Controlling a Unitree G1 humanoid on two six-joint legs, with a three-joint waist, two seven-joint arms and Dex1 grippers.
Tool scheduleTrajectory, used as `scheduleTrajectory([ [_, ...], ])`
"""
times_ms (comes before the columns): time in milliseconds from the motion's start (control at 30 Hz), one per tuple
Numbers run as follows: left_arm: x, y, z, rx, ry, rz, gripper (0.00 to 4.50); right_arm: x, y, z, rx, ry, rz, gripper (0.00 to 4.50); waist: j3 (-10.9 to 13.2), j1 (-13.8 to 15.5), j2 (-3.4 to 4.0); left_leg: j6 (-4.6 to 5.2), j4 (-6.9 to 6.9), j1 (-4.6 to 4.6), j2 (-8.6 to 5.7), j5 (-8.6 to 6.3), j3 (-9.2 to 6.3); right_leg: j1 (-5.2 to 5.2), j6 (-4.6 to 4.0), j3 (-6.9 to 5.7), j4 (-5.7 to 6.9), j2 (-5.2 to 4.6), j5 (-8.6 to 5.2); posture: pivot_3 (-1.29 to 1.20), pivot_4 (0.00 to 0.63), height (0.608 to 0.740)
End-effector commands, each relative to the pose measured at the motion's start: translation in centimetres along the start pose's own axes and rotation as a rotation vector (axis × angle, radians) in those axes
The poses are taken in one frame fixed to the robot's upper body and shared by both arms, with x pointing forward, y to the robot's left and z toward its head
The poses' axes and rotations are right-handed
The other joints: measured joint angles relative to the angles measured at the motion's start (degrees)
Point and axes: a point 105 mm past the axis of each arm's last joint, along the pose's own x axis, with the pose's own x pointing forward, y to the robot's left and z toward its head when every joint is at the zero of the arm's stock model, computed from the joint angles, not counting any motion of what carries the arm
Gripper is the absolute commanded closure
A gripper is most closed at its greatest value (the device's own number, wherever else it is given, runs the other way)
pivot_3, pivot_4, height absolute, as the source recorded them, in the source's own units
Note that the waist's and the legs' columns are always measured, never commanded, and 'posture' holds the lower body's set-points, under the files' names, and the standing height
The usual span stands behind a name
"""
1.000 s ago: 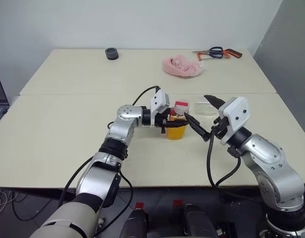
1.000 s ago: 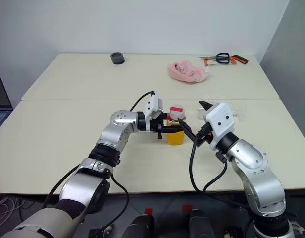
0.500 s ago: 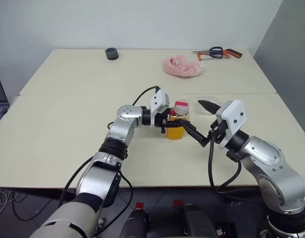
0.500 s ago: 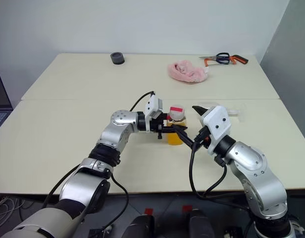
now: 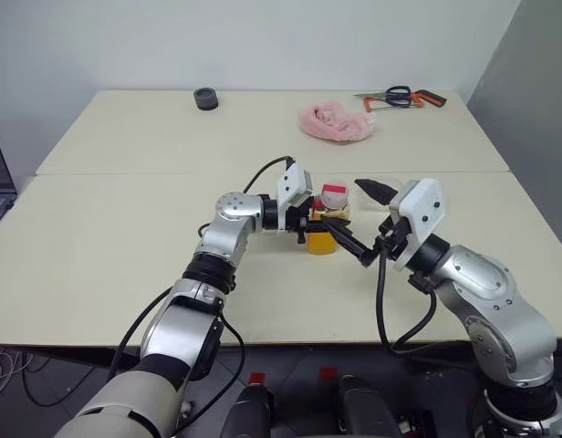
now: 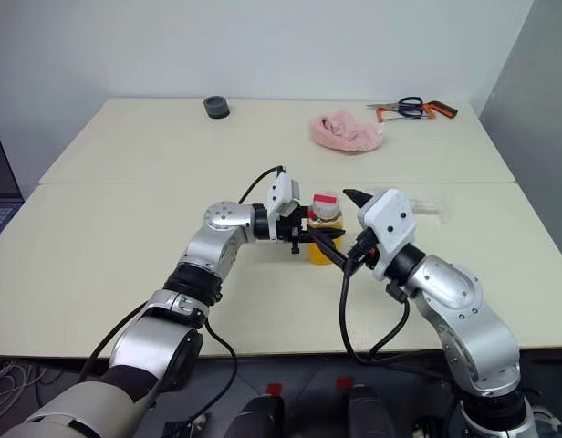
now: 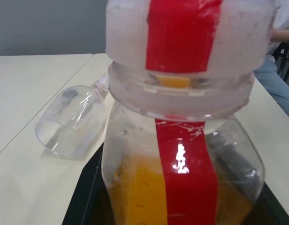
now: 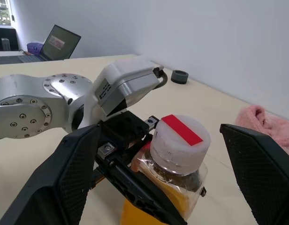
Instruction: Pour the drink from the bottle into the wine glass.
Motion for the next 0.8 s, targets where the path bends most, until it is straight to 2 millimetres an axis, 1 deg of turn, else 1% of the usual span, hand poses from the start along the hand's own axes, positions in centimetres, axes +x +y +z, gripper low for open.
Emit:
scheduleTrajectory([
  [33, 0.0, 0.6, 2.1, 0.064, -0.056, 0.014, 2.81, 0.3, 0.1, 1.3, -0.028, -0.060, -0.007, 0.17, 0.0, 0.0, 0.00, 0.00, 0.00, 0.00, 0.00, 0.00, 0.00, 0.00, 0.00, 0.00, 0.00, 0.00, 0.00, 0.00, 0.150, 0.740],
  [267, 0.0, 0.6, 2.1, 0.050, -0.064, 0.020, 2.81, 0.8, 0.6, 1.6, -0.020, -0.080, -0.014, 0.17, 0.0, 0.0, 0.00, 0.00, 0.00, 0.00, 0.01, 0.00, 0.00, 0.00, 0.00, 0.01, 0.00, 0.00, 0.00, 0.00, 0.150, 0.740],
  [400, 0.1, 0.5, 2.1, 0.045, -0.068, 0.013, 2.81, 1.2, 0.5, 1.5, -0.037, -0.085, -0.041, 0.17, 0.0, 0.0, 0.00, 0.00, 0.00, 0.00, 0.00, 0.00, 0.00, 0.00, 0.00, 0.01, 0.00, 0.00, 0.00, 0.00, 0.150, 0.740],
  [600, 0.1, 0.4, 2.1, 0.044, -0.067, 0.004, 2.81, 1.7, -0.9, 1.2, -0.084, -0.078, -0.126, 0.17, 0.0, 0.0, 0.00, 0.00, 0.00, 0.00, 0.00, 0.00, 0.00, 0.00, 0.00, 0.00, 0.00, 0.00, 0.00, 0.00, 0.150, 0.740],
  [800, 0.1, 0.4, 2.1, 0.046, -0.065, 0.001, 2.81, 1.7, -1.5, 0.7, -0.098, -0.066, -0.151, 0.17, 0.0, 0.0, 0.00, 0.00, 0.00, 0.00, 0.00, 0.00, 0.00, 0.00, 0.00, 0.01, 0.00, 0.00, 0.00, 0.00, 0.150, 0.740],
])
